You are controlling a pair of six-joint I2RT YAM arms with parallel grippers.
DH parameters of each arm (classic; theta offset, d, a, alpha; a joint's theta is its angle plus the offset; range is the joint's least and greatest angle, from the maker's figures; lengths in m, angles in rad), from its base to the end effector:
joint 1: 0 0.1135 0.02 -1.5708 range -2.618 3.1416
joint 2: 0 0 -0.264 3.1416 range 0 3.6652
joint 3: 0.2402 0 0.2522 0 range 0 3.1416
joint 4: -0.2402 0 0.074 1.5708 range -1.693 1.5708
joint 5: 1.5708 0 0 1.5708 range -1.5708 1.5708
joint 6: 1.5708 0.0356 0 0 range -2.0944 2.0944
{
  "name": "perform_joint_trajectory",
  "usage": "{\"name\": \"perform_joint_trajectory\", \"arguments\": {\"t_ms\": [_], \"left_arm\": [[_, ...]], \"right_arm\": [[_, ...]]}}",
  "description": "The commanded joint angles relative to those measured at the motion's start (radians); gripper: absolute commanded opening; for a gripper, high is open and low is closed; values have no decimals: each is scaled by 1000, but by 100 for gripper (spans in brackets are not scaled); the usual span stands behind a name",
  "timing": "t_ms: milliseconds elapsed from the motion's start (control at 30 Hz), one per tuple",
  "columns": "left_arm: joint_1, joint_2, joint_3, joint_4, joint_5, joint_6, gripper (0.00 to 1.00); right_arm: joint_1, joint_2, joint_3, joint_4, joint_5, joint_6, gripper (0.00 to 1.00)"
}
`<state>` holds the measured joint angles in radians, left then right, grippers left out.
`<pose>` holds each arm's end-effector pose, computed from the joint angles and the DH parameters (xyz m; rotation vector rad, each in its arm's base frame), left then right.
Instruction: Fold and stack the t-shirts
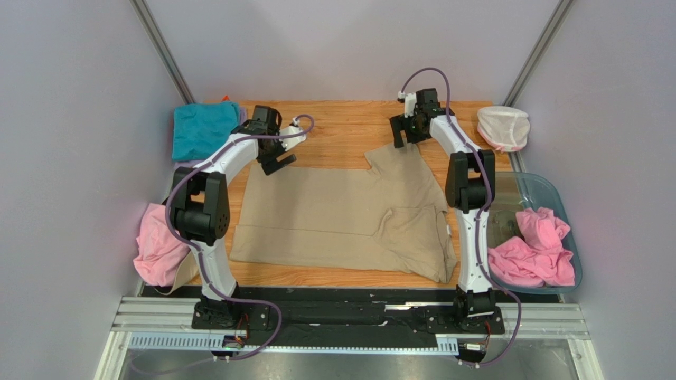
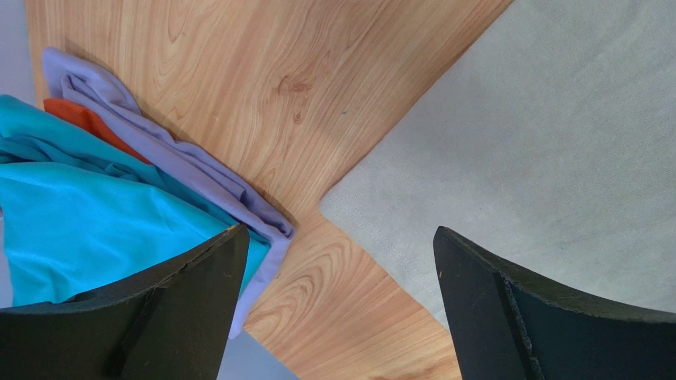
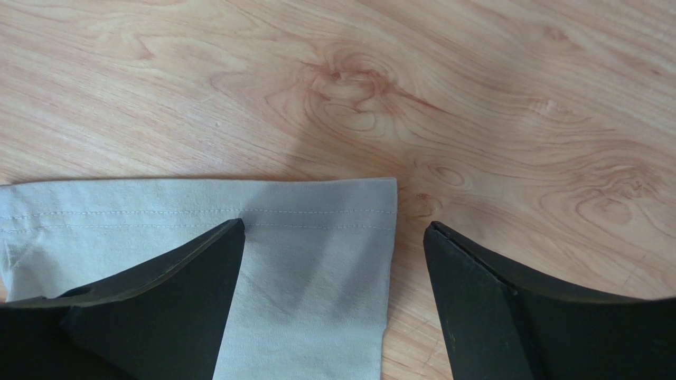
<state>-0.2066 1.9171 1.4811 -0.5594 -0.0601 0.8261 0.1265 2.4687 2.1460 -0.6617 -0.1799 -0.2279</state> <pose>0.4082 -0.0834 0.2209 1.2608 2.2676 0.3083 0.5330 0.0742 0.1664 -0.5161 2.4893 0.1900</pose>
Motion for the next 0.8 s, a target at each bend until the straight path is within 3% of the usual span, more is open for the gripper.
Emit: {"name": "perform_joint_trajectory", "arguments": {"t_ms": [0,133,167,233,400,433,500,633,767], "left_arm": [[7,0,38,-13,23,24,95],[9,2,30,-7,13,30,95],[9,2,27,-5,9,31,95],[10,3,24,-4,6,34,94],[21,3,13,3,3,44,94],[24,5,11,4,5,44,94],[33,11,11,4,9,42,94],[67,39,37,-22,54,31,93],[108,135,167,-138,138,30,92]], "right_arm": [[-2,22,54,25,-33,4,85],[-2,33,69,14,-52,-8,75],[-1,35,72,13,-52,-8,64],[-1,36,71,13,-53,-8,50],[-1,24,46,14,-36,-19,26],[-1,19,42,17,-30,-21,14],[-2,12,20,20,-24,-27,4],[-2,-13,-15,30,-27,-31,0],[-1,-46,-49,28,-36,-36,0]]}}
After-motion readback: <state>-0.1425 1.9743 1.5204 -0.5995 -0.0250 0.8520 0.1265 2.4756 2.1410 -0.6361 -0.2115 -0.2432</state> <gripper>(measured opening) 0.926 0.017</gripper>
